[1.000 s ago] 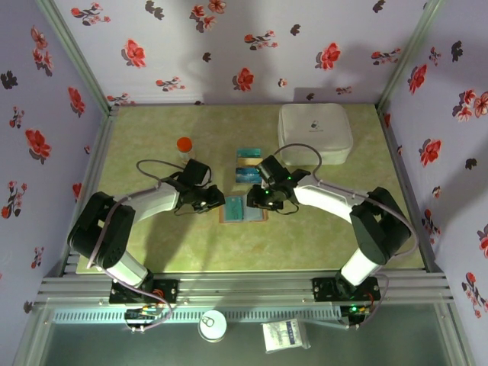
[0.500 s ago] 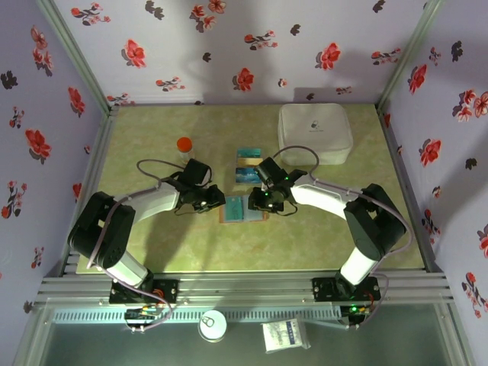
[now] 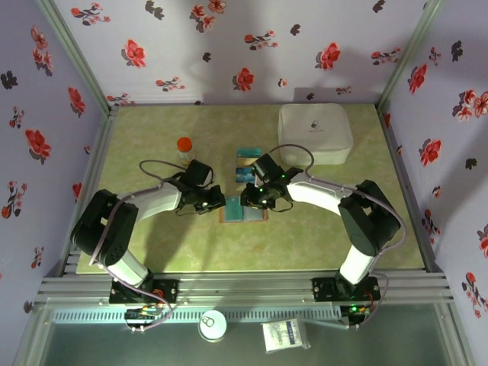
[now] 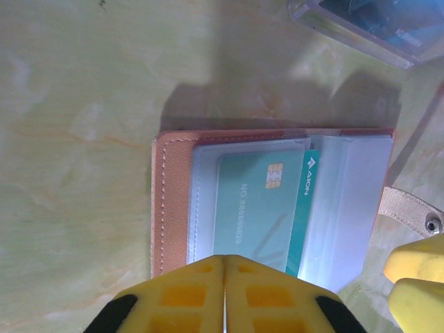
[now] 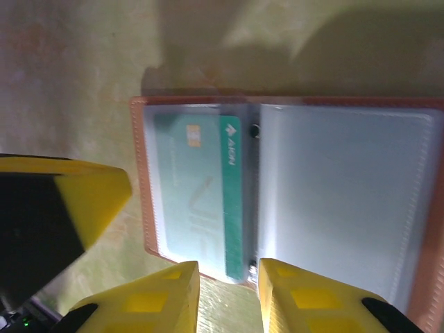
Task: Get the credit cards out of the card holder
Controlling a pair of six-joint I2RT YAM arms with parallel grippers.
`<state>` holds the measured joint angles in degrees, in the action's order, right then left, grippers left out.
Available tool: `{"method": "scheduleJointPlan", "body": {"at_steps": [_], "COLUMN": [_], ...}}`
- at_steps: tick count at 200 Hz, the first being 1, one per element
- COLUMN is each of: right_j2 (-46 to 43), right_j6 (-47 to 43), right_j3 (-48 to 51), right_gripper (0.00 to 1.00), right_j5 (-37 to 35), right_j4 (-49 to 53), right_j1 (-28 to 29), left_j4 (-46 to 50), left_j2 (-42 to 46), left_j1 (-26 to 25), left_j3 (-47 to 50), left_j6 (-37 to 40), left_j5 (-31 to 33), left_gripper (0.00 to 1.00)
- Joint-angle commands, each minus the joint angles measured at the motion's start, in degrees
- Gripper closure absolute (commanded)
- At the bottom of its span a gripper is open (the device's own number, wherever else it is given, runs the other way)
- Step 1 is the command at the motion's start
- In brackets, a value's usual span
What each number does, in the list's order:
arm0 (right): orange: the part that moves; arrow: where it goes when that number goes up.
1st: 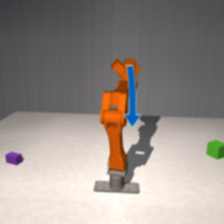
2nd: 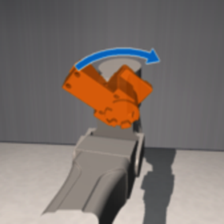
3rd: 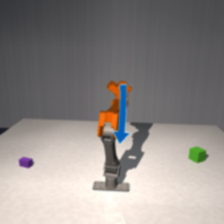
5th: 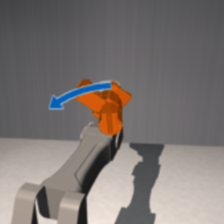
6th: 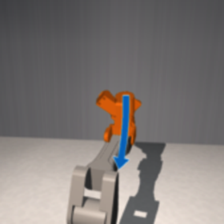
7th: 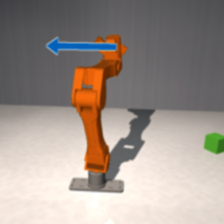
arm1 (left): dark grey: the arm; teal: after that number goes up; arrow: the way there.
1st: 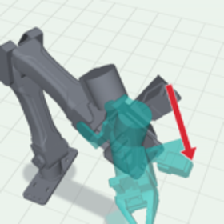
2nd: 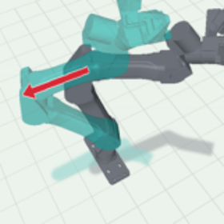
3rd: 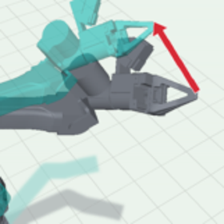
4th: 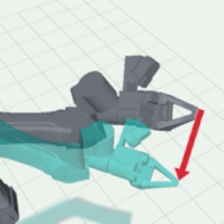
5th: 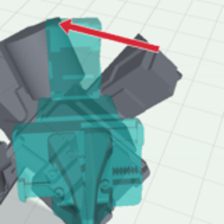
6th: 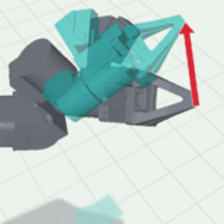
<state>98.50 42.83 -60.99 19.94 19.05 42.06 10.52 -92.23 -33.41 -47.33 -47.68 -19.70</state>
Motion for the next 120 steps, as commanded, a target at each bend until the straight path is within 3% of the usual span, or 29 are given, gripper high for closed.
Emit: {"method": "scheduleJointPlan", "body": {"at_steps": [1, 120], "right_j2": [2.2, 9.3], "right_j6": [1.5, 2.1], "right_j3": [-1.7, -3.0], "right_gripper": [0.73, 0.78], "right_j5": [3.4, 7.4], "right_j4": [-3.2, -7.0], "right_j1": [0.5, 0.6], "left_j4": [-1.3, 0.2], "left_j2": [-1.6, -3.0], "left_j1": [-0.8, -1.0], "left_j3": [-0.9, -0.5], "left_j6": [-0.5, 0.3], "left_j5": [-1.2, 0.0], "left_gripper": [0.95, 0.99]}}
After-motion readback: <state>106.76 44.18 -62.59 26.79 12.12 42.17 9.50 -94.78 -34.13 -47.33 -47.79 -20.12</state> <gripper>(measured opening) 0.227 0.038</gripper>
